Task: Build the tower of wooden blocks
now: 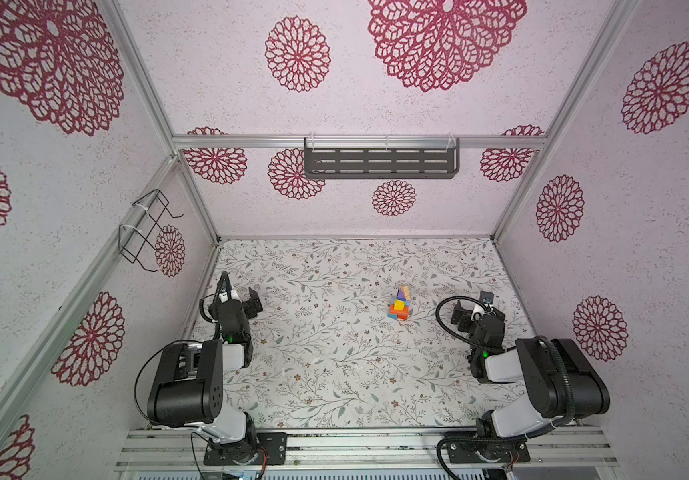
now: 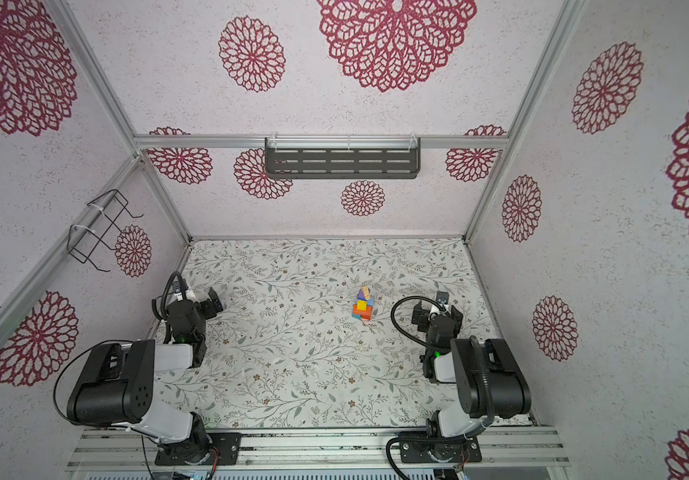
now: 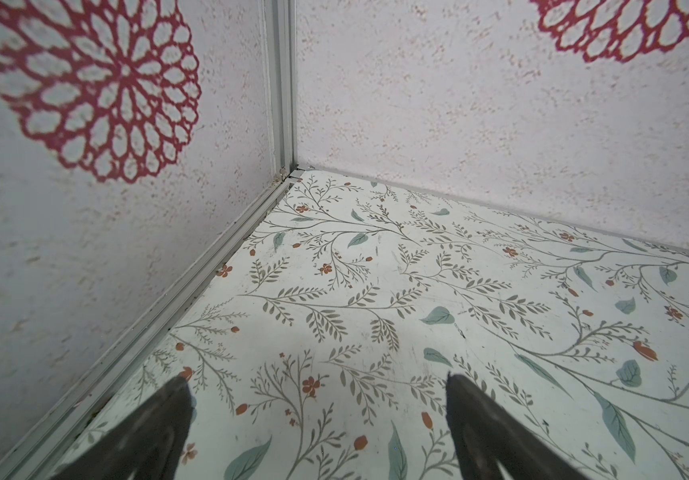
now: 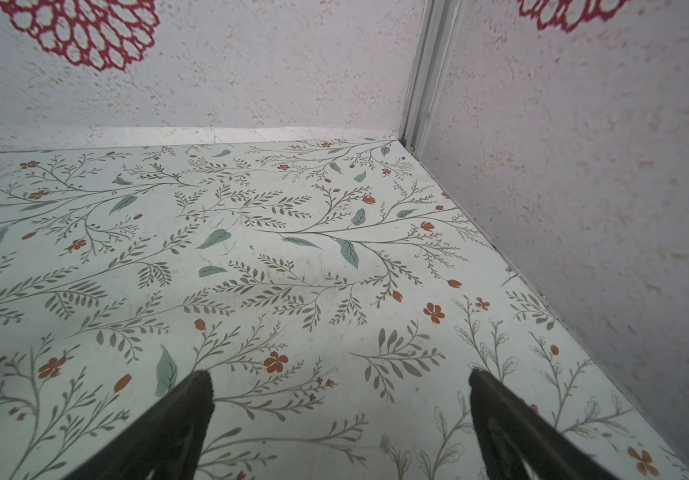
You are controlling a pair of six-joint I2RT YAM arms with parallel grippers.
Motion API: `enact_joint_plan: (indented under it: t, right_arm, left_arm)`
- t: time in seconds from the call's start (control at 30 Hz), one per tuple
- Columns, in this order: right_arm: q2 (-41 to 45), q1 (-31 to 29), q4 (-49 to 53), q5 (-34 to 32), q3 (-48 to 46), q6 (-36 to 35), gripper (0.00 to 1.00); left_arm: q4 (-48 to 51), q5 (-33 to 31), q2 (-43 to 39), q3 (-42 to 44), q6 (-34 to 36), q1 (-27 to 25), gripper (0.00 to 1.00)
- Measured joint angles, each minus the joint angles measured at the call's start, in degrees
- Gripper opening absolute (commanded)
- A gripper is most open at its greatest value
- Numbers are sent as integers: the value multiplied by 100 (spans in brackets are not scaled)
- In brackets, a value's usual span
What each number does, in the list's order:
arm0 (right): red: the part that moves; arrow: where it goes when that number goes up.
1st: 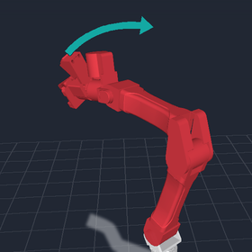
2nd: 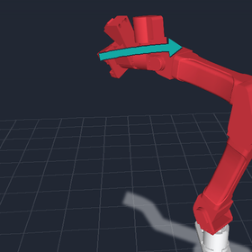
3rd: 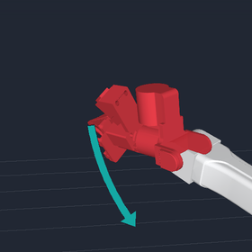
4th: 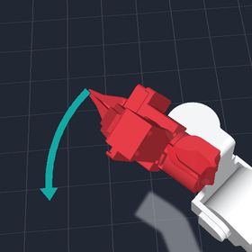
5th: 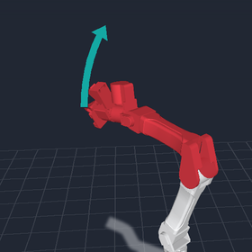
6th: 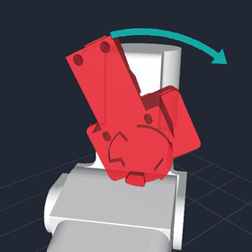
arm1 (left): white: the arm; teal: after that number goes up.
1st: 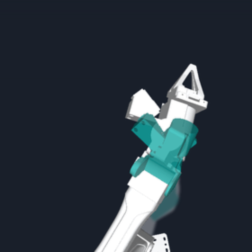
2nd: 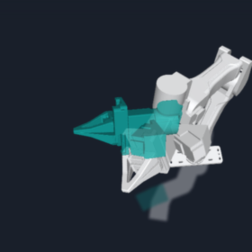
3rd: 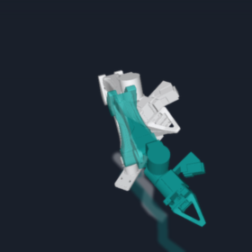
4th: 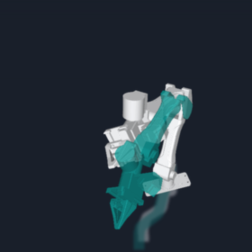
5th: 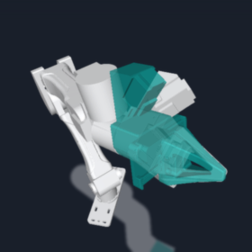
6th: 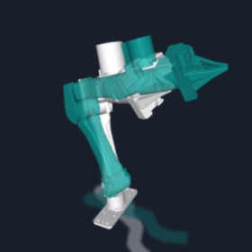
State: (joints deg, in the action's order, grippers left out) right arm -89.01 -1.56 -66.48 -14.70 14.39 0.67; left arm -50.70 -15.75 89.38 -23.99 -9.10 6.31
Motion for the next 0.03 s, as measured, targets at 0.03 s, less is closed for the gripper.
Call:
enact_joint_plan:
  t: [0.03]
  right_arm:
    - [0,0,0,0,0,0,99]
  left_arm:
    - [0,-2,0,0,0,0,97]
